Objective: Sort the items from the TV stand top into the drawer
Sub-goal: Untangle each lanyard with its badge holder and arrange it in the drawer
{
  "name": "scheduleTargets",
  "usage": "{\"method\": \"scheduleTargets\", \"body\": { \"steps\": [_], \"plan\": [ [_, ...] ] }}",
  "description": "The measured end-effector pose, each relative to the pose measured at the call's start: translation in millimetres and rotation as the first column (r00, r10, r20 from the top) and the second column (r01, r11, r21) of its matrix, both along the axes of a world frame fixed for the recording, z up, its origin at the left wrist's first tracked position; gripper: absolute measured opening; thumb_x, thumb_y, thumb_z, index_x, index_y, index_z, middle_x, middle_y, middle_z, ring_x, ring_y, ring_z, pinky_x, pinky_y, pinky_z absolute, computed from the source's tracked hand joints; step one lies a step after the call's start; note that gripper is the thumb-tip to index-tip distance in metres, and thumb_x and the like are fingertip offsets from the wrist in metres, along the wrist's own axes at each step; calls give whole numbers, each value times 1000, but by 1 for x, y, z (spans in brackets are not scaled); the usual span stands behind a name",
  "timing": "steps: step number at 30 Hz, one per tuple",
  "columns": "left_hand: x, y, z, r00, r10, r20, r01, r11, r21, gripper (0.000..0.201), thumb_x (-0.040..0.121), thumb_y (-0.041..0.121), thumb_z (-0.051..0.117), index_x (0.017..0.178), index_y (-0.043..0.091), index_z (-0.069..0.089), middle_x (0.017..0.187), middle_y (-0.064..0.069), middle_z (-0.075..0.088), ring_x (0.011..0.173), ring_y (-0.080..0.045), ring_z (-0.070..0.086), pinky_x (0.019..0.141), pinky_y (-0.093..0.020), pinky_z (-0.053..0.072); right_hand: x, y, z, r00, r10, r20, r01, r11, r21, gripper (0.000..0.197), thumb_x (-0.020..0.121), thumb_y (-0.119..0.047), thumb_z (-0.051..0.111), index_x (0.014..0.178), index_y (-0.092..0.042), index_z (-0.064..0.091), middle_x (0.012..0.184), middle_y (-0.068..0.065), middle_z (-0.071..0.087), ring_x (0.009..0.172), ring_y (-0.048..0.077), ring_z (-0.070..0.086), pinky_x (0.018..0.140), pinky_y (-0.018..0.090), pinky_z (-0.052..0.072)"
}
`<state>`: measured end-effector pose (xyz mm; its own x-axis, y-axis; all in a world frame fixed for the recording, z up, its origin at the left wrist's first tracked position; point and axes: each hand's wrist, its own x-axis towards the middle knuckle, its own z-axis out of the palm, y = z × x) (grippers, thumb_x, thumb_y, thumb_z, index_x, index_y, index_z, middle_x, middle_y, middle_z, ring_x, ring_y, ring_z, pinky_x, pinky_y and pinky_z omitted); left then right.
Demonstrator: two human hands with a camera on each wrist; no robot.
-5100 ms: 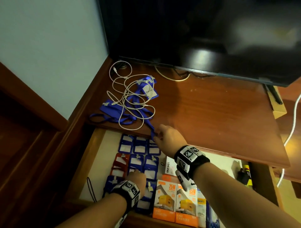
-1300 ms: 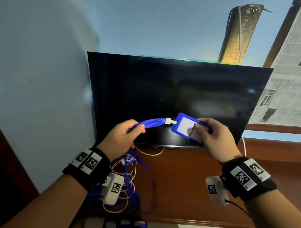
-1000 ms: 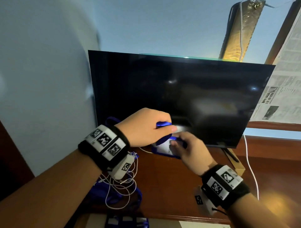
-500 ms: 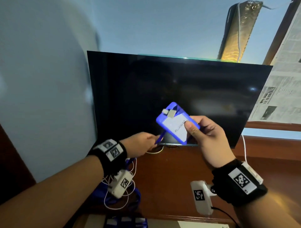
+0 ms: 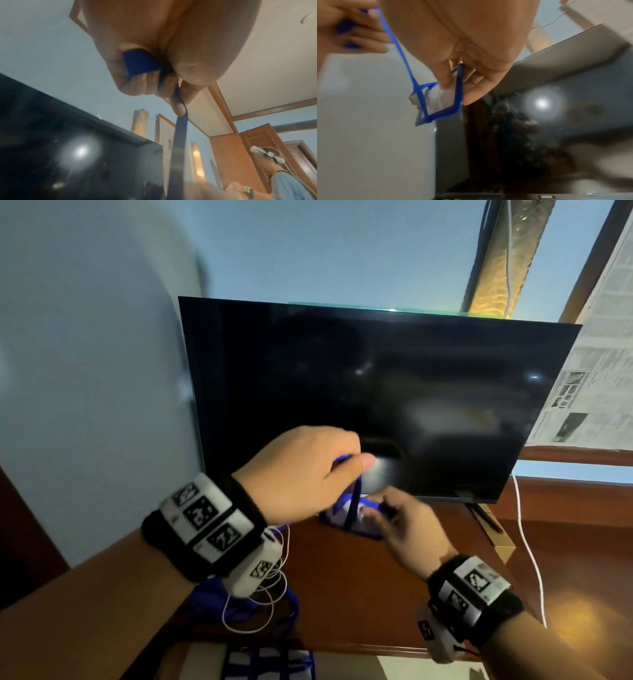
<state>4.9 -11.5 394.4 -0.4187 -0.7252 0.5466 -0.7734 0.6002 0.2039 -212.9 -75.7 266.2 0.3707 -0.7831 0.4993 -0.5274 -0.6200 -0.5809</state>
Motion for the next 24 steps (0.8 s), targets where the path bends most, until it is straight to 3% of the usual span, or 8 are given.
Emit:
{"method": "scheduleTargets", "body": {
  "steps": [4, 6, 9, 12, 16, 19, 22, 24],
  "plan": [
    [16, -43, 2, 994, 112, 7, -112, 986, 124, 34, 102, 50, 53, 80, 25, 62, 70, 8, 58, 68, -7, 55, 65, -28, 41, 20, 30, 1, 960, 265, -88, -266, 964, 5, 17, 97, -22, 69, 103, -38, 68, 92, -21, 66, 84, -2, 63, 71, 12, 45],
    [30, -70, -16, 987, 162, -4, -157, 960, 232, 36, 101, 49, 56, 78, 21, 63, 74, 5, 60, 72, -13, 58, 69, -31, 45, 25, 38, 13, 957, 278, 78, -282, 959, 41, 17, 96, -17, 72, 96, -33, 70, 86, -15, 68, 78, 3, 65, 70, 16, 48],
    [43, -86, -59, 981, 164, -106, -87, 854, 513, 35, 84, 51, 59, 78, 18, 69, 82, 0, 70, 83, -20, 66, 84, -34, 55, 25, 39, 38, 891, 216, 399, -258, 965, 53, 5, 93, -6, 71, 89, -8, 70, 81, 8, 70, 72, 8, 64, 68, 23, 51],
    [31, -65, -90, 978, 128, -163, -9, 813, 582, 28, 93, 47, 64, 81, 23, 73, 70, 7, 65, 65, -5, 58, 67, -29, 51, 15, 28, 49, 826, 82, 558, -148, 986, 73, 5, 94, -3, 69, 90, -2, 67, 79, 13, 73, 72, 8, 68, 63, 21, 53],
    [5, -20, -102, 974, 66, -219, 52, 868, 494, 32, 106, 44, 50, 87, 27, 69, 57, 8, 47, 50, -5, 44, 54, -22, 37, -2, 13, 39, 842, -163, 515, 114, 986, 125, 10, 97, -11, 70, 92, -4, 65, 79, 2, 74, 70, -4, 68, 62, 10, 48],
    [1, -3, -100, 979, 55, -199, 35, 905, 425, 28, 105, 45, 50, 95, 29, 71, 69, 12, 58, 67, -4, 57, 64, -19, 43, -8, 3, 14, 884, -315, 345, 272, 948, 168, 16, 95, -25, 73, 92, -12, 63, 79, -6, 72, 68, -4, 67, 58, 12, 48],
    [2, 3, -91, 999, 16, 51, -22, 994, 110, 36, 99, 49, 49, 89, 24, 73, 80, 9, 63, 79, -14, 59, 72, -37, 50, -6, -1, -12, 938, -302, 171, 285, 951, 120, 16, 93, -30, 74, 88, -23, 61, 77, -8, 70, 68, 2, 66, 64, 22, 52],
    [4, 2, -79, 977, 44, 211, -25, 995, -95, 36, 95, 49, 50, 82, 25, 73, 75, 7, 62, 75, -21, 58, 67, -40, 49, -1, 3, -20, 977, -203, 62, 200, 978, 56, 14, 91, -26, 76, 87, -29, 63, 79, -15, 67, 76, -5, 64, 67, 11, 44]
  ]
}}
